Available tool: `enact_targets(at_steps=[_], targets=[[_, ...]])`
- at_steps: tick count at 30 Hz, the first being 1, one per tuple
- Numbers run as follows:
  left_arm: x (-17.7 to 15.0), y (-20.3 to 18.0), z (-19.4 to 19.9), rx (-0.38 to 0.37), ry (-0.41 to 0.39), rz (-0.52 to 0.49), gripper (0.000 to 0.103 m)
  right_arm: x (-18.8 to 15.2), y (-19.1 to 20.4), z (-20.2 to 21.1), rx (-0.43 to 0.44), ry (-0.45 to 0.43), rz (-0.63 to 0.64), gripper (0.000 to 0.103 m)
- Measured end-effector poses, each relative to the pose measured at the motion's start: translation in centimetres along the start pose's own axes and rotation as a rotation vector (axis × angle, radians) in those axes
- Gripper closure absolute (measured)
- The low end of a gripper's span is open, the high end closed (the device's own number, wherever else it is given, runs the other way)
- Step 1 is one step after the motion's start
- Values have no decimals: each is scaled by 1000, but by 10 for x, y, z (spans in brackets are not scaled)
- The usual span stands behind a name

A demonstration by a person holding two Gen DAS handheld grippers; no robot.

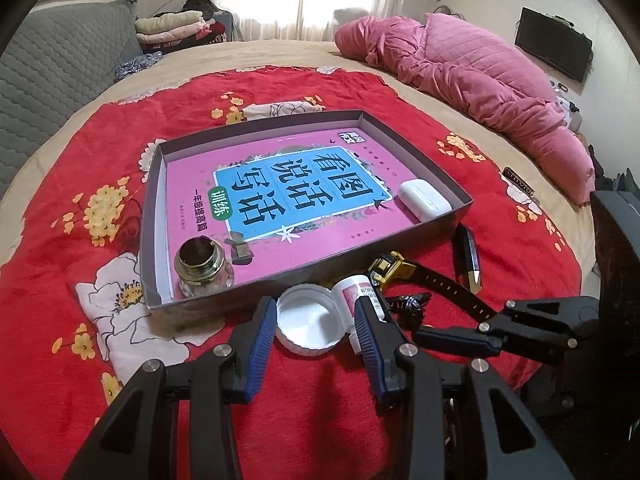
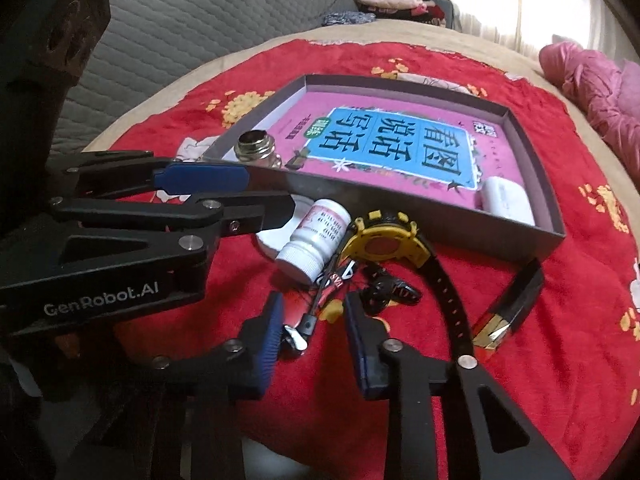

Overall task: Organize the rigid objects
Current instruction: 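Grasp the white pill bottle with the left tool while the right tool moves toward the yellow watch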

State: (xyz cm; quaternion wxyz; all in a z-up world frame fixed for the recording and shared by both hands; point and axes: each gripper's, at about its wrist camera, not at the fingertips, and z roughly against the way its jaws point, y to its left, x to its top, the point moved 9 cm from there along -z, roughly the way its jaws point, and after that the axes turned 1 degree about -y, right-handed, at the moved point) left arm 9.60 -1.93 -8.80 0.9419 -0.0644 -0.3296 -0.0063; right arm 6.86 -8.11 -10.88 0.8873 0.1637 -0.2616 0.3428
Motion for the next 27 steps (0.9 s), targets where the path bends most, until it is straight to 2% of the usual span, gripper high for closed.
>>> enact_targets(at_steps=[2,4,9,16,27], targets=[[-1,0,-1,1,4,0,63,-1,-2,0,-3,3,-6,85],[-2,0,-2,1,9,-2,63,-2,-5,0,10,5,-23,87],[-2,-4,0,-5,4,-9,63,-3,-12,7,5,0,-41,88],[-2,-9,-1,-13,10,-20,63,-16,-33,8,-62,51,-53,89],[-2,-25,-9,-41,27,-35,63,-27,-40,-7,-25,111,-107,88]])
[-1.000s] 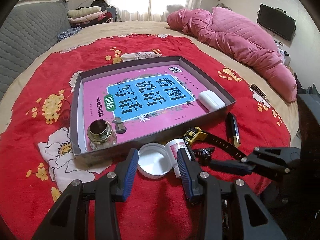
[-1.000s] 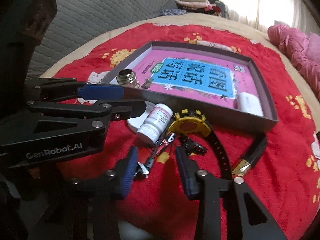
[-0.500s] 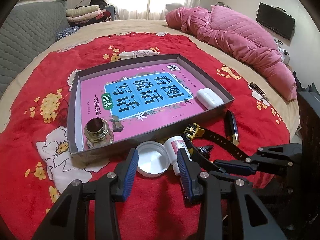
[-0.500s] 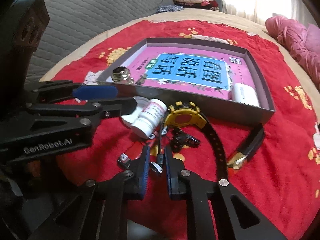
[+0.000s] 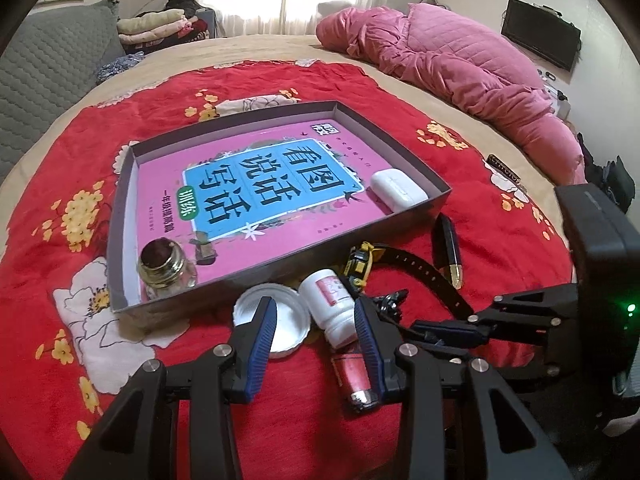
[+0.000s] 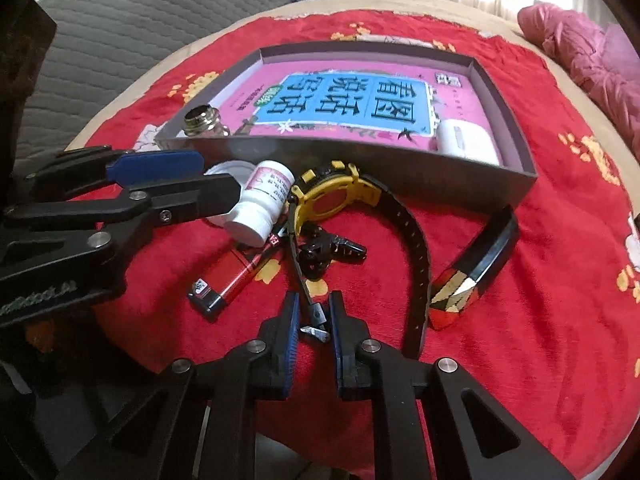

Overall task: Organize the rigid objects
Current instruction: 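Grasp the white pill bottle with the left tool while the right tool moves toward the yellow watch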

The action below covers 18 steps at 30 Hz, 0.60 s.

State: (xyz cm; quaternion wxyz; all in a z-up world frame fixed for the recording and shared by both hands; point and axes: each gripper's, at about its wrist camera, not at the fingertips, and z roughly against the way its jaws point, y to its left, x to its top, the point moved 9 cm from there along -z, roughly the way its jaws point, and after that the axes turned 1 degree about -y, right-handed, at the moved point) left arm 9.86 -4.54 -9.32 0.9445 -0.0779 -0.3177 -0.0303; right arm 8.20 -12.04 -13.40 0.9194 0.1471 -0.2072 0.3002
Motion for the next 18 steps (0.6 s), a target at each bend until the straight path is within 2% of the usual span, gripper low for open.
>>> enact_targets(at_steps=[10,15,18], targets=[[1,2,-19,-33,61,78,63,4,0,-8,9,-1,-5,88],[0,-4,-30,-37,113,80,63,6,0,-10,8,-5,2,87],[1,-7,-34,-49,117,80,63,6,-1,-12,14,-7,-5,87]])
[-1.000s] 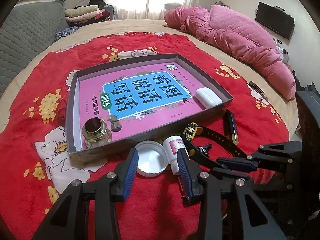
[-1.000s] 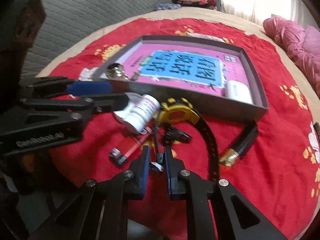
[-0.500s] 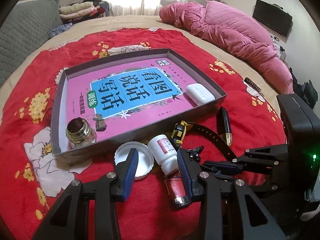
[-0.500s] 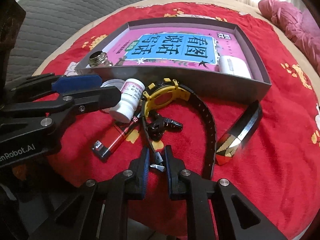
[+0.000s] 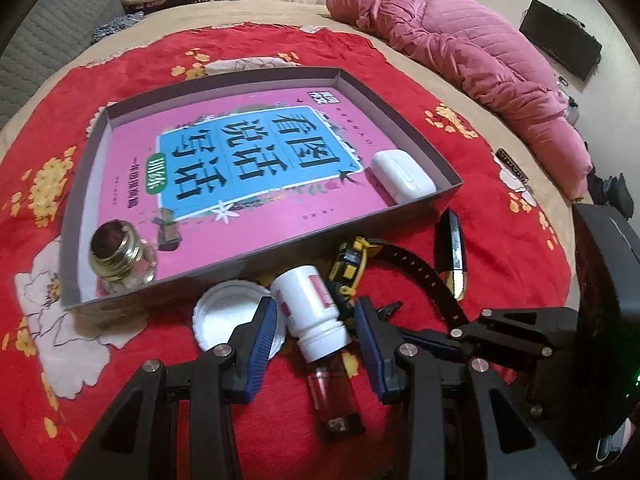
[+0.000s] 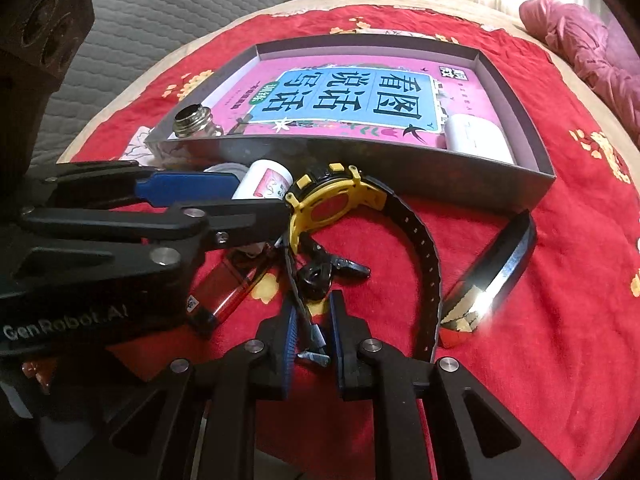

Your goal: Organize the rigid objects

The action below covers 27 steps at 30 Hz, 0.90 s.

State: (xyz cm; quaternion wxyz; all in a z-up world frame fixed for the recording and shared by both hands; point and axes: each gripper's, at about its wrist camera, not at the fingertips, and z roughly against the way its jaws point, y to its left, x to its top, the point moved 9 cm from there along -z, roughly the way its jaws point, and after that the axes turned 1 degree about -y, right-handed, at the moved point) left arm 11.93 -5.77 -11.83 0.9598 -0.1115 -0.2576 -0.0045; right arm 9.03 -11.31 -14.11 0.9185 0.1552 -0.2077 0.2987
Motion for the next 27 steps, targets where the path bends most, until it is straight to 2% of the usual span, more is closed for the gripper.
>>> enact_targets(at_steps=[8,14,27], targets=[[3,3,-7,-10,39,8,65,2,0,-2,8,-1,-4,87],[0,8,-4,-3,51,1,75,2,-2,0,17,-5,-12,87],[-9,13,8,-36,45,7,76,2,-5,14,6,-36,-29,89]])
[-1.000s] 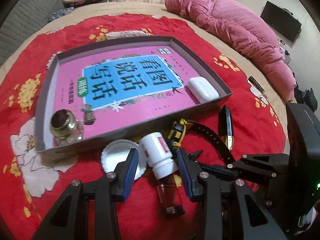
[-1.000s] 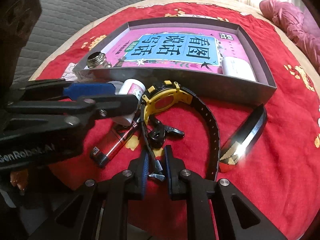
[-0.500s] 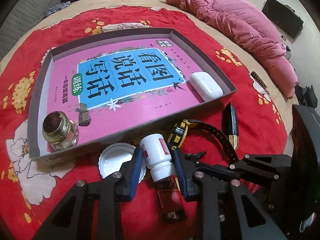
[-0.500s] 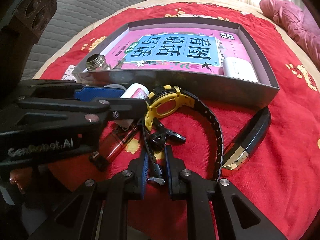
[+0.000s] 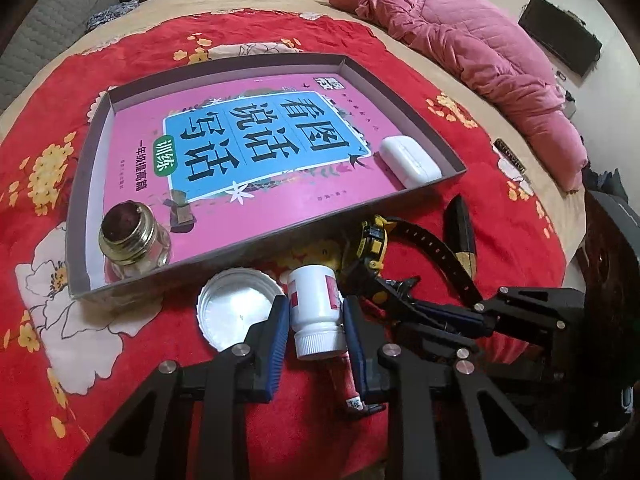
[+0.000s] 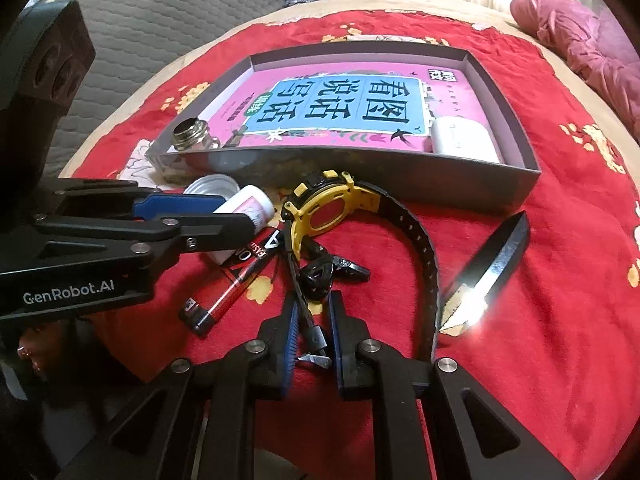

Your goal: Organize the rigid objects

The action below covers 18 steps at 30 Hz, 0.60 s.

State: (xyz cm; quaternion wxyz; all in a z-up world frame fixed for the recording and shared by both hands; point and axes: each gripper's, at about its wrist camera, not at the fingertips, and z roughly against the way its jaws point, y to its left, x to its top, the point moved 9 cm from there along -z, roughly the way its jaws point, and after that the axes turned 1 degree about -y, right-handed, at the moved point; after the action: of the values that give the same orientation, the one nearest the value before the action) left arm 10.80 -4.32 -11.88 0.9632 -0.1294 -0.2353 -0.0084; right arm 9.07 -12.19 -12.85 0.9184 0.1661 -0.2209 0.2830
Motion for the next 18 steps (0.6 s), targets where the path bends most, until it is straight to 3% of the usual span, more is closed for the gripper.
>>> enact_targets(at_steps=[10,18], targets=[[16,2,24,-50,-91,46,76,9,-3,18,128,-68,-96,89],[24,10,33,-64,-125,78,75,8,8,-1,130,-2,-76,89]])
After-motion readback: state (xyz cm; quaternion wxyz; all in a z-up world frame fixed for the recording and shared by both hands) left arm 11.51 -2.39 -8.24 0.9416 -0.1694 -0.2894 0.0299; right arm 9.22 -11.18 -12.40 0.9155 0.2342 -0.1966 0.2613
